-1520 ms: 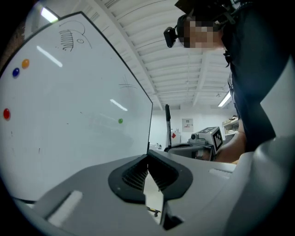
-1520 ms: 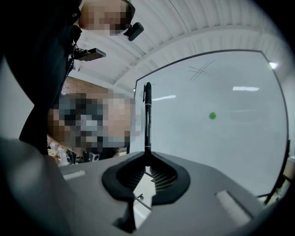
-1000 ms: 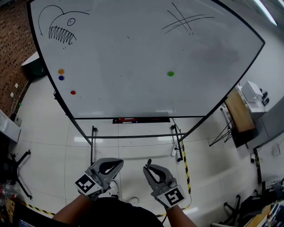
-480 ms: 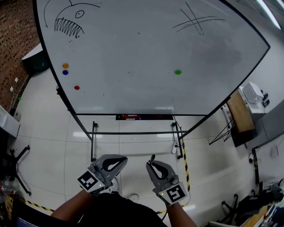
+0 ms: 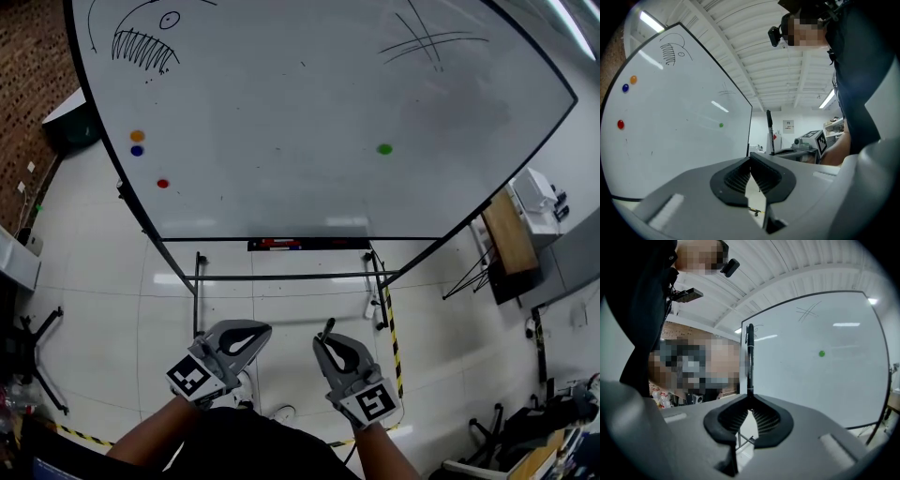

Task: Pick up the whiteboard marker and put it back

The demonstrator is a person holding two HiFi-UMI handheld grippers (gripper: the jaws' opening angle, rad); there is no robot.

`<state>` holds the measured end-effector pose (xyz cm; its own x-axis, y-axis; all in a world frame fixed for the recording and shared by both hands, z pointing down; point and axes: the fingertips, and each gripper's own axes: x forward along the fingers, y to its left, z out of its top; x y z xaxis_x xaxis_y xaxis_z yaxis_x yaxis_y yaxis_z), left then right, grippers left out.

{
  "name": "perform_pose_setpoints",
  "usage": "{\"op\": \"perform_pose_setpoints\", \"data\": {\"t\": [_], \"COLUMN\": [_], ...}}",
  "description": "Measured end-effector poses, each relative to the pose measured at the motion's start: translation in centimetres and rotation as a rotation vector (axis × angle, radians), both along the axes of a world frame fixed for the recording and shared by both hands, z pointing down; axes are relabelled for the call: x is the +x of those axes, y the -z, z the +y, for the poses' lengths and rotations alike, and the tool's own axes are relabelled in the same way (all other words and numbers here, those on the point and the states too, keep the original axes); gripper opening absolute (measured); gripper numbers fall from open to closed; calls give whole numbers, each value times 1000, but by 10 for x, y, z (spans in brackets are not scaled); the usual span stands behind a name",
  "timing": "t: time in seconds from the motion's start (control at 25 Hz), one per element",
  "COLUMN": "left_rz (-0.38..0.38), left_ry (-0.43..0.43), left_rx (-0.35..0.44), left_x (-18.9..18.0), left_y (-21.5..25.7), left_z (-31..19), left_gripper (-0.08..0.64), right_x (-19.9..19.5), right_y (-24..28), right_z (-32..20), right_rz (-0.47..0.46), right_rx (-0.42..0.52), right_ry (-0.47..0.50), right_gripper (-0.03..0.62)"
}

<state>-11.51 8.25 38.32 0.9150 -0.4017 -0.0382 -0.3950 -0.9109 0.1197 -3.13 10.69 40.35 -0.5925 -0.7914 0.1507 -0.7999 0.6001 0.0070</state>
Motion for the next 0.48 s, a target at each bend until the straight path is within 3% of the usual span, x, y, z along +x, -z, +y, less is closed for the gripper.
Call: {"op": "perform_pose_setpoints", "data": {"t": [0.28,0.48], "left_rz": [17,31], "left_ry": [-23,-45], "left_rx": [-9,-20], "left_x": [-8,-9], "left_y": [-6,-13], "left_z": [-35,-63], "left_gripper": [2,2], "right_x": [-6,10], "right_y": [-12,-15], "right_z": [-34,-67], "right_rz": [-28,-57], "right_rx": [-32,-52], "right_ry": [-42,-94], "right_gripper": [26,26]}}
